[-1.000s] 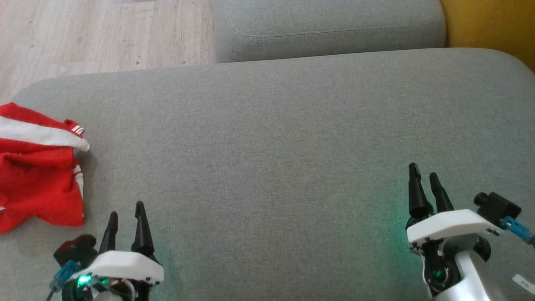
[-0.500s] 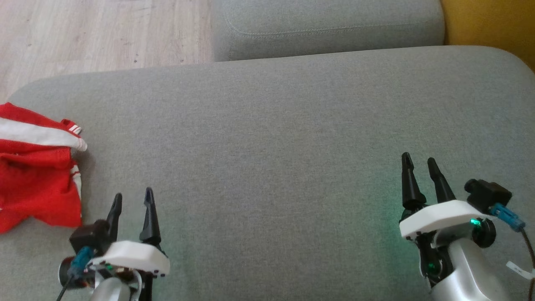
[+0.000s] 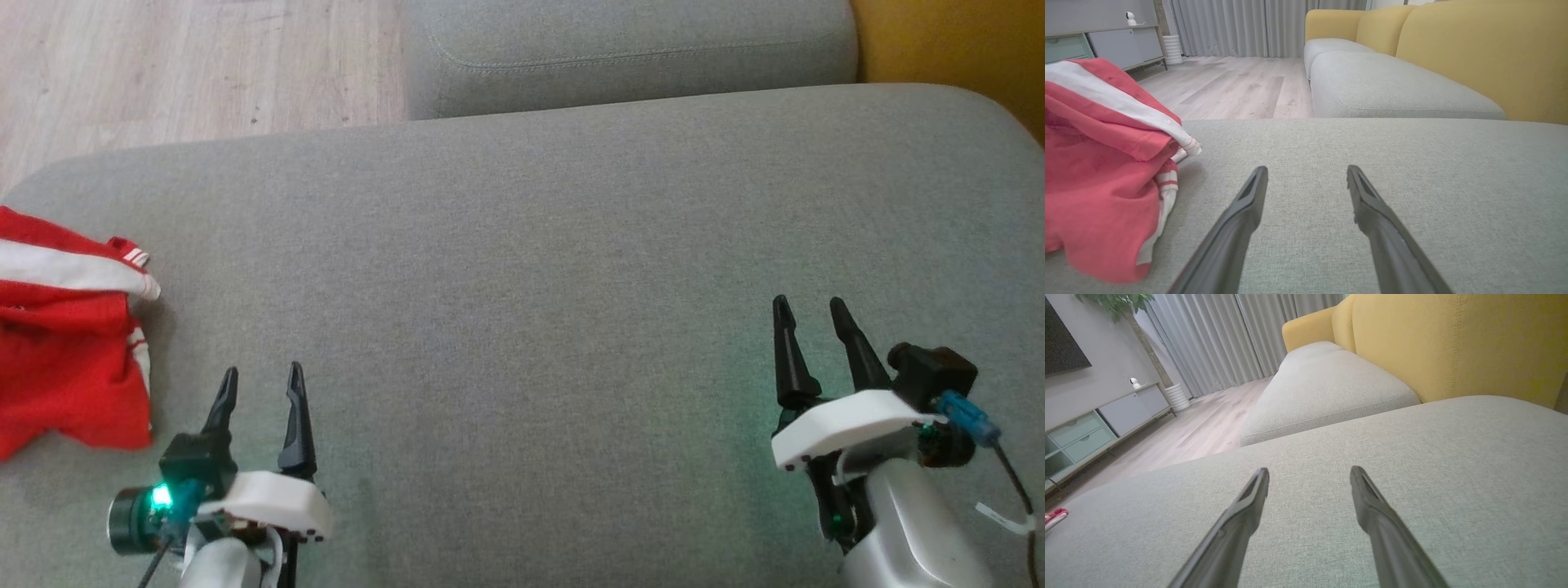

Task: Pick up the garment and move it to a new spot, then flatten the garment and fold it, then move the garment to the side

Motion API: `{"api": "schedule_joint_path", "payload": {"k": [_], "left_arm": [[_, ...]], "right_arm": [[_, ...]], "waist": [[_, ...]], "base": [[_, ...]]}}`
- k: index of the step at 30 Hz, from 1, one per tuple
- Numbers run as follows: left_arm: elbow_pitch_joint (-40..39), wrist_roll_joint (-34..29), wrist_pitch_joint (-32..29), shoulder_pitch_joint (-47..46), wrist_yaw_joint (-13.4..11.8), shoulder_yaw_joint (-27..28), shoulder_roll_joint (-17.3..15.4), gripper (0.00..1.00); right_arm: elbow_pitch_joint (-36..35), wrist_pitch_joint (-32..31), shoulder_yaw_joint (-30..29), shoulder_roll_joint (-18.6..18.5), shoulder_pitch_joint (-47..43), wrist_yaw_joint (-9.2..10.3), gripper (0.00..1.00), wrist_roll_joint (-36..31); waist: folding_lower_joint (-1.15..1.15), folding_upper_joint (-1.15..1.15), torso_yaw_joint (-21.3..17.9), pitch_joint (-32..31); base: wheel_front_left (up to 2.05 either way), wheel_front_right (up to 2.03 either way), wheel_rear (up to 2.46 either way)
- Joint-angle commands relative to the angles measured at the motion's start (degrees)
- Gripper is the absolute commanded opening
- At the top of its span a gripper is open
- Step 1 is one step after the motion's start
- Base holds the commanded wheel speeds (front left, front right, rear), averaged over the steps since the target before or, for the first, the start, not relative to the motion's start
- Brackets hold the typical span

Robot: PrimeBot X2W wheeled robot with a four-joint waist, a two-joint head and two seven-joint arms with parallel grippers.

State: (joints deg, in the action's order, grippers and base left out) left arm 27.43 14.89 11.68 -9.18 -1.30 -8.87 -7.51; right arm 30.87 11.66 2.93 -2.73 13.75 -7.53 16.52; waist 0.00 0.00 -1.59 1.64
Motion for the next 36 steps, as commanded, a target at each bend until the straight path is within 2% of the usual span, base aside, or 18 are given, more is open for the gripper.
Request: {"api": "schedule_joint_path", "payload": {"k": [1,16,25,29,36], "left_arm": [[-1.33,-2.11,0.97,-2.22,-0.71,2.34,-0.81,1.00],[-0.31,-10.86,3.31,0.05,-2.27,6.03,0.43,1.00],[-0.29,-11.48,3.31,0.55,-1.74,7.61,1.44,1.00],[0.11,-11.88,3.31,0.35,-1.21,7.69,1.76,1.00],[1.12,-12.57,3.31,0.31,-0.38,7.47,1.84,1.00]], "right_arm": [[-1.35,1.01,0.80,-0.12,2.81,0.04,1.00,-2.27],[-0.03,3.34,-0.71,-0.15,0.91,0.04,1.00,-10.21],[0.24,3.34,-0.64,-0.15,0.40,0.04,1.00,-9.44],[0.19,3.34,-0.45,-0.15,0.18,0.04,1.00,-9.14],[0.63,3.34,0.70,-0.15,-0.73,0.04,1.00,-7.70]], "waist": [[0.00,0.00,-0.04,0.00],[0.00,0.00,-0.24,-0.31],[0.00,0.00,0.67,-0.09],[0.00,0.00,2.94,0.00],[0.00,0.00,10.65,-0.16]], "base": [[0.00,0.00,0.00],[0.00,0.00,0.00],[0.00,0.00,0.00],[0.00,0.00,0.00],[0.00,0.00,0.00]]}}
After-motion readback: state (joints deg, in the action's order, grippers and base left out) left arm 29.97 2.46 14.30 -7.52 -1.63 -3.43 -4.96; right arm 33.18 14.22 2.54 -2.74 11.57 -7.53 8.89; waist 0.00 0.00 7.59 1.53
